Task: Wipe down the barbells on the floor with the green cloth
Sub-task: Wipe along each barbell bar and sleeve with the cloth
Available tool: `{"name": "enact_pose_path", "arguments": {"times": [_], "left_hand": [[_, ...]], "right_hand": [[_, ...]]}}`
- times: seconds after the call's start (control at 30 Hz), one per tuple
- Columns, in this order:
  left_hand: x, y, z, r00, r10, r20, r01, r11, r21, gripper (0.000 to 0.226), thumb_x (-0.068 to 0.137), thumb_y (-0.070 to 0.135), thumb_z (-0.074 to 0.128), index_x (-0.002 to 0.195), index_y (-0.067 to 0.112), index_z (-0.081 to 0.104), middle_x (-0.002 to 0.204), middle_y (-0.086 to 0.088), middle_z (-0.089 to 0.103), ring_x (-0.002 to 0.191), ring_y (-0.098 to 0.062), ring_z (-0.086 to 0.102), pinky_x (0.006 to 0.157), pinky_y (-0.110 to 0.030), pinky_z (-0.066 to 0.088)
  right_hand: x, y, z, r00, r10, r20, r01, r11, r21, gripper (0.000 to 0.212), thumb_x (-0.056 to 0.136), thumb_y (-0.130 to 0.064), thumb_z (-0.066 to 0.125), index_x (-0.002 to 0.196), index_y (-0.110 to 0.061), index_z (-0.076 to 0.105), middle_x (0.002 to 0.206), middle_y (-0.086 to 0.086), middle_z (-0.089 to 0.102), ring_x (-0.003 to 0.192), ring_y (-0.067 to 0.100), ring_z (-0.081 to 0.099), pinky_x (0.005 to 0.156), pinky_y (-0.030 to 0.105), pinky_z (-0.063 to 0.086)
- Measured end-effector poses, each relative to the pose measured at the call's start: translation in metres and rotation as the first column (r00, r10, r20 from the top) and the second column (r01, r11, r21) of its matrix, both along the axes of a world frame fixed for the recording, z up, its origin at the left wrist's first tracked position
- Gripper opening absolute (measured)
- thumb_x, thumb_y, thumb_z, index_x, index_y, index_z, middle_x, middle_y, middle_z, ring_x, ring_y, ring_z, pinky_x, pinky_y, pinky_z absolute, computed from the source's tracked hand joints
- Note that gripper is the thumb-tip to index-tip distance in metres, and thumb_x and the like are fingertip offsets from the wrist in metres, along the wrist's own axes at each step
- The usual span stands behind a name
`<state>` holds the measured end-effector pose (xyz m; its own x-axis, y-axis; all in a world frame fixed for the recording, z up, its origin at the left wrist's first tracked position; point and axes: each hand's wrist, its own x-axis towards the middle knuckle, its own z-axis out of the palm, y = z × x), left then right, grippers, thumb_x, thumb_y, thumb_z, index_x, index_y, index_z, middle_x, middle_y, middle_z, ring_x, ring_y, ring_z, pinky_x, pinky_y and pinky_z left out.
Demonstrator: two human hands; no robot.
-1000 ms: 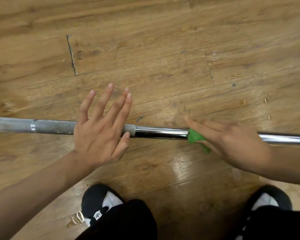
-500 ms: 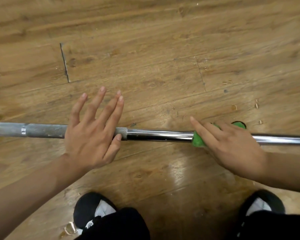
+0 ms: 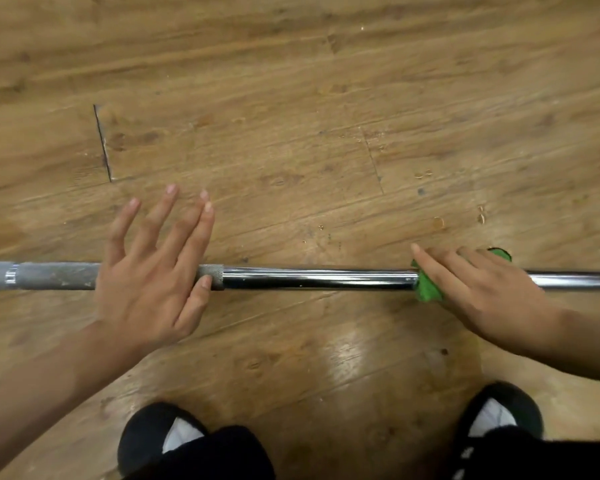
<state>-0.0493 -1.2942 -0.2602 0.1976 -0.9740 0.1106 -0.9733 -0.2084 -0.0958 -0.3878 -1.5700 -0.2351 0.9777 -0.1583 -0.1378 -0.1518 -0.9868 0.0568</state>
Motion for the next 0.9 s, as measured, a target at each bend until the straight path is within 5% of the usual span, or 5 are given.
{"name": "enact_pose_path", "arguments": {"times": [0.13,0.3,0.53,0.7,0.9], "left_hand": [[0.000,-0.002,0.002,1.000,0.020,0.011,-0.020,0.999,0.035,0.072,0.102,0.042,0.022,0.160,0.001,0.036,0.163,-0.015,0.042,0.156,-0.040,0.028,0.125,-0.060,0.017],[0.006,-0.005,0.007,0.999,0.026,-0.047,-0.022,0.997,0.070,0.071,0.105,0.042,0.022,0.159,-0.001,0.035,0.166,-0.020,0.035,0.157,-0.041,0.024,0.126,-0.061,0.016],[0.003,-0.008,0.004,0.999,0.036,-0.035,-0.037,0.999,-0.016,0.068,0.107,0.042,0.023,0.158,0.001,0.039,0.164,-0.019,0.039,0.156,-0.040,0.027,0.125,-0.057,0.015],[0.000,-0.010,0.001,0.996,0.086,-0.034,-0.088,0.994,-0.062,0.066,0.105,0.042,0.026,0.156,0.003,0.044,0.163,-0.016,0.042,0.155,-0.039,0.029,0.124,-0.057,0.018],[0.005,-0.010,0.005,0.997,0.043,-0.071,-0.044,0.999,-0.002,0.067,0.108,0.043,0.021,0.157,0.001,0.040,0.166,-0.021,0.035,0.157,-0.039,0.025,0.125,-0.058,0.018]], "right_hand": [[0.065,0.058,-0.017,0.989,0.010,0.149,0.002,0.997,-0.077,0.067,0.091,-0.009,0.046,0.155,0.000,0.031,0.111,0.017,0.062,0.082,0.039,0.060,0.069,0.047,0.052],[0.182,0.136,-0.035,0.958,-0.008,0.285,-0.001,0.999,0.033,0.055,0.102,-0.042,0.047,0.147,-0.010,0.051,0.107,0.003,0.066,0.081,0.028,0.066,0.066,0.040,0.051],[0.037,0.045,-0.019,0.937,-0.267,0.226,0.271,0.962,0.012,0.055,0.107,-0.047,0.038,0.141,-0.008,0.057,0.119,0.012,0.066,0.091,0.036,0.060,0.078,0.046,0.045],[0.066,0.092,-0.020,0.588,-0.747,0.311,0.742,0.651,0.161,0.042,0.103,-0.035,0.043,0.124,-0.011,0.070,0.111,0.011,0.069,0.109,0.032,0.048,0.103,0.050,0.035],[0.177,0.183,-0.025,0.772,-0.556,0.308,0.485,0.829,0.280,0.050,0.106,-0.045,0.041,0.148,-0.020,0.052,0.133,0.000,0.061,0.120,0.033,0.051,0.115,0.049,0.029]]}}
